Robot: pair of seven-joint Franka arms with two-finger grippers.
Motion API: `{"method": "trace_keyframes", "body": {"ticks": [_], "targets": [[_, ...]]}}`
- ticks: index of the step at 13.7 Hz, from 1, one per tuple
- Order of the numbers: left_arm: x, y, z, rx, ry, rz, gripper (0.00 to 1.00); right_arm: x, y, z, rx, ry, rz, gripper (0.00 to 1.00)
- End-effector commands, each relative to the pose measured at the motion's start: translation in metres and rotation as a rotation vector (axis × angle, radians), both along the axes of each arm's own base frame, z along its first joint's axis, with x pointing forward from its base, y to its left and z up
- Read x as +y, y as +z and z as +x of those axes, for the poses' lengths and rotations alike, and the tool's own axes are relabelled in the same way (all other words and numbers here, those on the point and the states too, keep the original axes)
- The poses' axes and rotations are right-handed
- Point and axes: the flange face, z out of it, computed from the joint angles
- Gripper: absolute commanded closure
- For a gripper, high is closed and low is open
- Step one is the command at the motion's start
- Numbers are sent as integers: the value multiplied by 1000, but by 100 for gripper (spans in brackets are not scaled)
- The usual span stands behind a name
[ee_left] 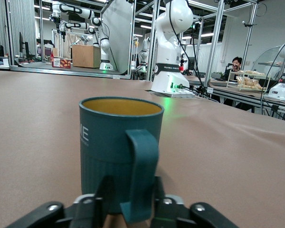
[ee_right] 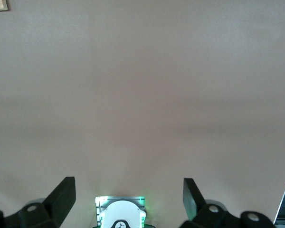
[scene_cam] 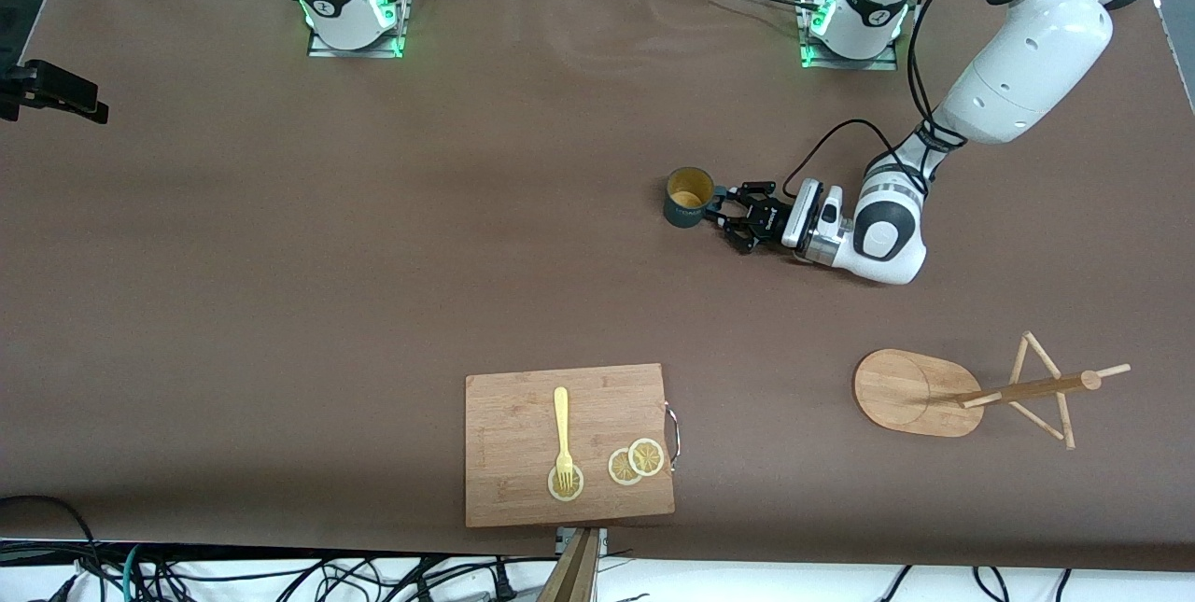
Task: Pass cup and hang on rack
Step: 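Grasp the mug handle with the left gripper while the right gripper withdraws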
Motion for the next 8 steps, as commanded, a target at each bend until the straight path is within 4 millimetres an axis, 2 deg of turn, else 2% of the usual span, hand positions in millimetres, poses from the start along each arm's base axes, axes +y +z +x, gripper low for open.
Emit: {"method": "trace_keyframes", "body": {"ticks": [1,5,8], "targets": [[0,1,3,-48,27,-29,100,-1,4,-1,-8,17,-11,0],[5,8,10,-76,34,-45,100,-2,4,-1,-8,17,-11,0],[22,16,15,-34,62,-75,100,-2,4,-1,-10,15,-11,0]]}}
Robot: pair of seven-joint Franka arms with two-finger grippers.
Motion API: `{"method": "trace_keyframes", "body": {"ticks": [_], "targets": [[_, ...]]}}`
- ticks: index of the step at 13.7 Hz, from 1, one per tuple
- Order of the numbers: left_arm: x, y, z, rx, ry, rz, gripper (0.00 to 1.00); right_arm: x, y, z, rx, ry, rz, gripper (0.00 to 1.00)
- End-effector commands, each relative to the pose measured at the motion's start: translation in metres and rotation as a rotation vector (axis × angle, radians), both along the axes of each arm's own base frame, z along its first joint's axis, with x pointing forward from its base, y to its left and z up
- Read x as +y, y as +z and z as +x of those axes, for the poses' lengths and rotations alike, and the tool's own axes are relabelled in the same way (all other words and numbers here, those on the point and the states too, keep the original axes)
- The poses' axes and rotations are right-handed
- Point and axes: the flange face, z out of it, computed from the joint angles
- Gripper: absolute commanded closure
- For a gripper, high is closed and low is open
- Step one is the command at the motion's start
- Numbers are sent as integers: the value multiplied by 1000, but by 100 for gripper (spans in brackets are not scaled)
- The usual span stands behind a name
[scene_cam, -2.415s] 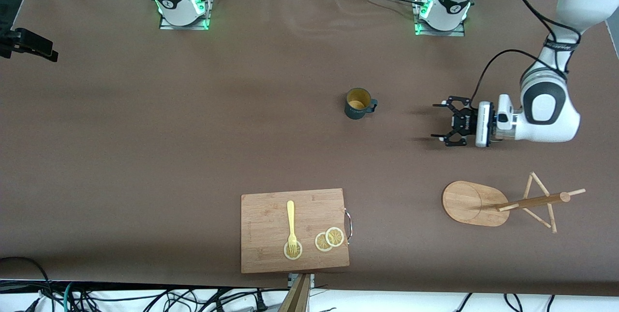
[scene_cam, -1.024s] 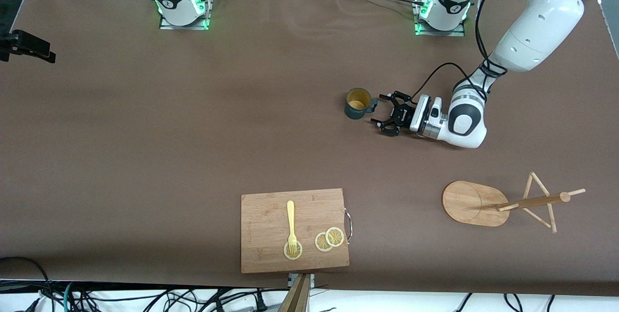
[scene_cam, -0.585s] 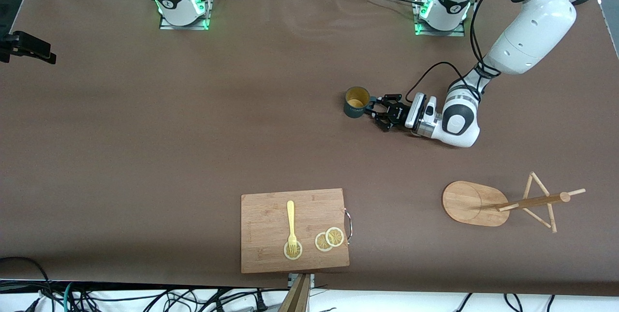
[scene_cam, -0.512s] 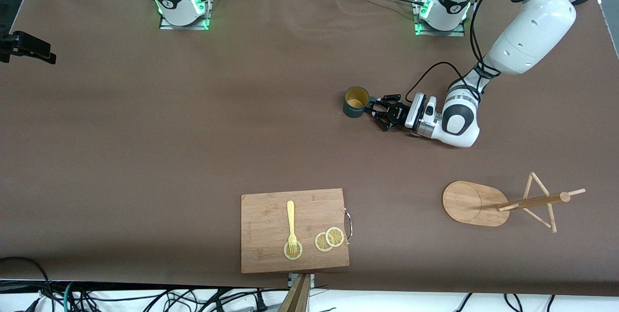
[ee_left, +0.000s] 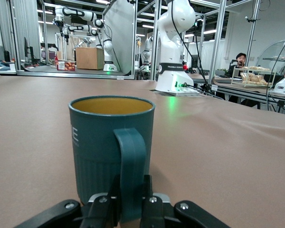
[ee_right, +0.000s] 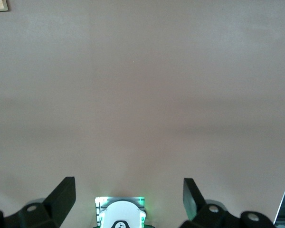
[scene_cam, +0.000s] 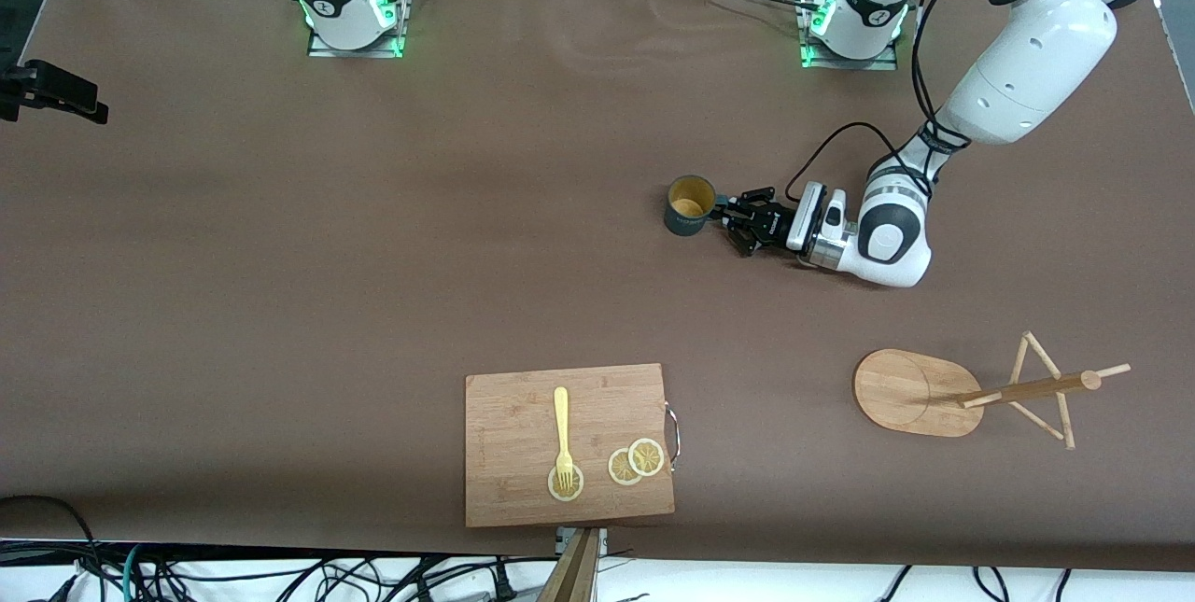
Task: Pass cup and hang on rack
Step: 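Grasp the mug handle with the left gripper while the right gripper withdraws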
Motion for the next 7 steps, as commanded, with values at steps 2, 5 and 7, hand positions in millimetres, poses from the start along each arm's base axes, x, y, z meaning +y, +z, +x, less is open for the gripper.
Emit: {"method": "trace_keyframes", "body": {"ticks": [2,5,7], "targets": [[34,25,9,70,66,-81,100,-2,4,-1,-7,14,-11,0],[96,49,18,170,90,-69,100,-2,4,-1,-7,14,-11,0],[147,76,25,244,95,-26,100,-2,4,-1,-7,14,-11,0]]}}
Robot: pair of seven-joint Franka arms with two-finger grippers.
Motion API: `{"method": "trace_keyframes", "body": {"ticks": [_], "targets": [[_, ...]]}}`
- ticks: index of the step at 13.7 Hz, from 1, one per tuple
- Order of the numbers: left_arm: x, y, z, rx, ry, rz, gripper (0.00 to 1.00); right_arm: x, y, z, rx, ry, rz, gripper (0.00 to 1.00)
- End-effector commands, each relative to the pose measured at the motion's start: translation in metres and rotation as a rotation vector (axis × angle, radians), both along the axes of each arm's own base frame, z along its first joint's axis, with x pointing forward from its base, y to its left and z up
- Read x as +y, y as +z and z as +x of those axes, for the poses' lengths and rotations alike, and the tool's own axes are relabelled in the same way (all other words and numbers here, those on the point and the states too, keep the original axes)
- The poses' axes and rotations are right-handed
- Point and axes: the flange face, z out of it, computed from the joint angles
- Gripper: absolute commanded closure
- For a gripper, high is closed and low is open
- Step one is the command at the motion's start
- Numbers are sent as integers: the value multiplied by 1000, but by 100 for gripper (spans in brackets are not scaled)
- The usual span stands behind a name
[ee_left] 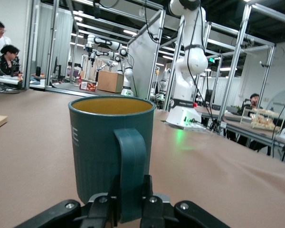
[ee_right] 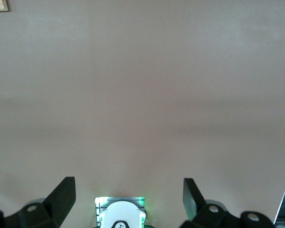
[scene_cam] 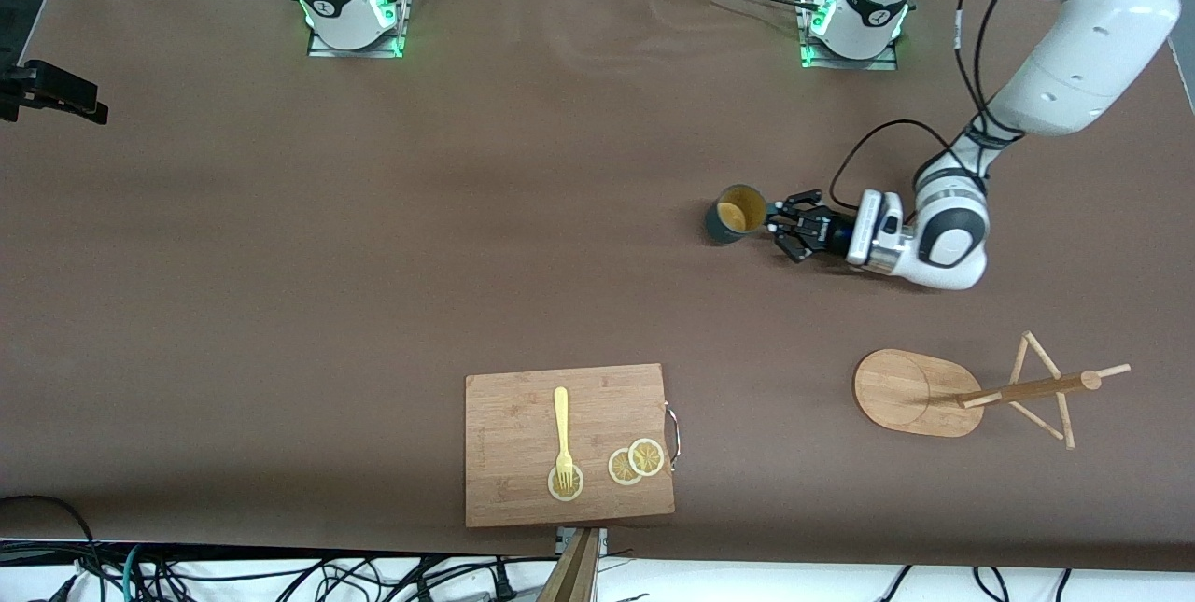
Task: Pass cup and hang on rack
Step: 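Lift the mug with the left gripper and carry it toward the rack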
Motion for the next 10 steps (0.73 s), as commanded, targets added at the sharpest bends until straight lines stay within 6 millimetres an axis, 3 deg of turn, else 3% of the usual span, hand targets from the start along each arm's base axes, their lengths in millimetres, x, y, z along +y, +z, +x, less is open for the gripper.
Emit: {"method": "trace_keyframes", "body": {"ticks": [1,4,10], "targets": [[65,46,8,95,-7,44,100,-2,4,-1,-6,14,-11,0],[128,78,16,258,-5,72,100,-5,4,-2,-6,11,-11,0],[202,99,0,689,95,27,100,-2,4,-1,-8,16,-11,0]]}}
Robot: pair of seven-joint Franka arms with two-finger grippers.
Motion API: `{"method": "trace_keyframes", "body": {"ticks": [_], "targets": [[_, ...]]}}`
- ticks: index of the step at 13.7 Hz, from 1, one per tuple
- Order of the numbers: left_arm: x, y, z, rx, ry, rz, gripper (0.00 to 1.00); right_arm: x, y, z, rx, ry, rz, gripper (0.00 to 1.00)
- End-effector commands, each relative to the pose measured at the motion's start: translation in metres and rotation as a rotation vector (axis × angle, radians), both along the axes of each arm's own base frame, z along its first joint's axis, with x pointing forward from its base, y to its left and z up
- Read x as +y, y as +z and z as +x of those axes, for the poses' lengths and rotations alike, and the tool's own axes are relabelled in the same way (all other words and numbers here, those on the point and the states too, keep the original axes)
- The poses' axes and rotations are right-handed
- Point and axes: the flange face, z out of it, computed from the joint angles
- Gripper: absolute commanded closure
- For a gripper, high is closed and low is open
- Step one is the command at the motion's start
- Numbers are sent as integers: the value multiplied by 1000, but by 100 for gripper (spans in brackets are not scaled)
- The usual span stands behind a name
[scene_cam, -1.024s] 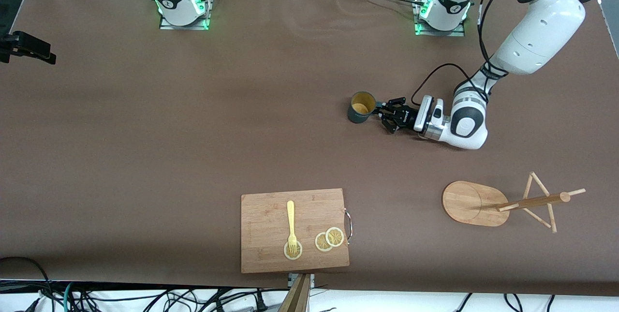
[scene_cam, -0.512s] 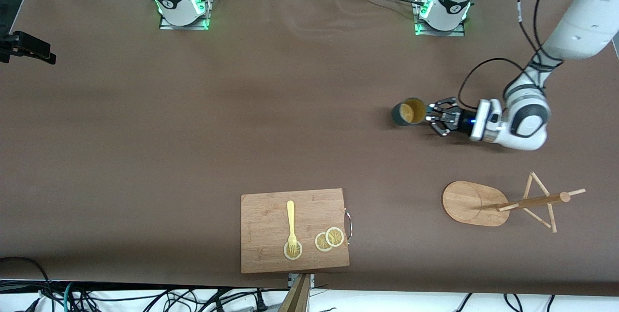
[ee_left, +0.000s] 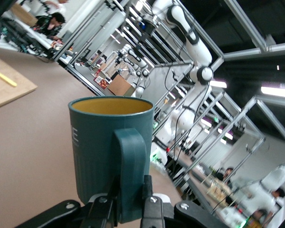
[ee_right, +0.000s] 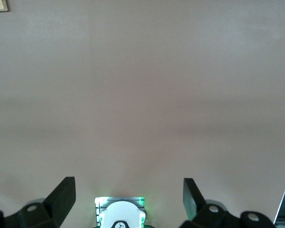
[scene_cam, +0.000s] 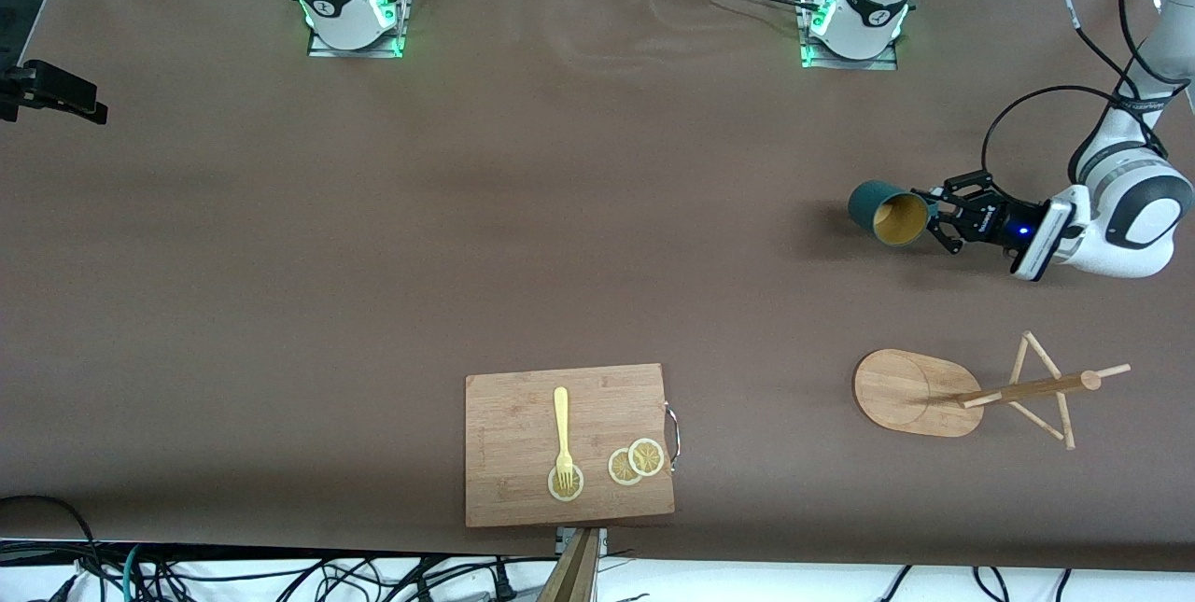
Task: Pass cup and hang on rack
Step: 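Lift the mug with the left gripper and carry it toward the rack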
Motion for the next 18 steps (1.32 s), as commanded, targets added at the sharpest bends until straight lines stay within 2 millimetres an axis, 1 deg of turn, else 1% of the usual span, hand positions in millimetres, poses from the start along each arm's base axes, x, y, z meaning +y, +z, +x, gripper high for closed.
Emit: {"method": "trace_keyframes", "body": {"ticks": [1,3,6,8,10,12,14,15,16,17,18], "targets": [[22,13,-1,180,53,-41,100,-2,4,-1,-12,15,-11,0],[43,19,-2,266,95,-45,100,-2,4,-1,-13,15,-9,0],[64,23,-6,355,153,-68,100,-2,4,-1,-14,17,-9,0],[74,33,2,433,180,-71,100,-2,4,-1,-14,17,-9,0],[83,47,15,499,209,-78,100,-2,4,-1,-14,17,-11,0],[84,54,25,565,223,-92,100,-2,4,-1,-14,15,-10,0],[84,64,37,575,236,-94,100,-2,5,0,-17,17,-11,0],[83,64,44,568,248,-100,100,-2,5,0,-17,17,-11,0],[82,67,48,584,258,-111,100,-2,4,-1,-14,17,-9,0],[76,67,52,615,253,-122,100,-2,4,-1,-14,17,-9,0],[76,65,56,626,269,-138,100,-2,5,0,-17,17,-11,0]]}}
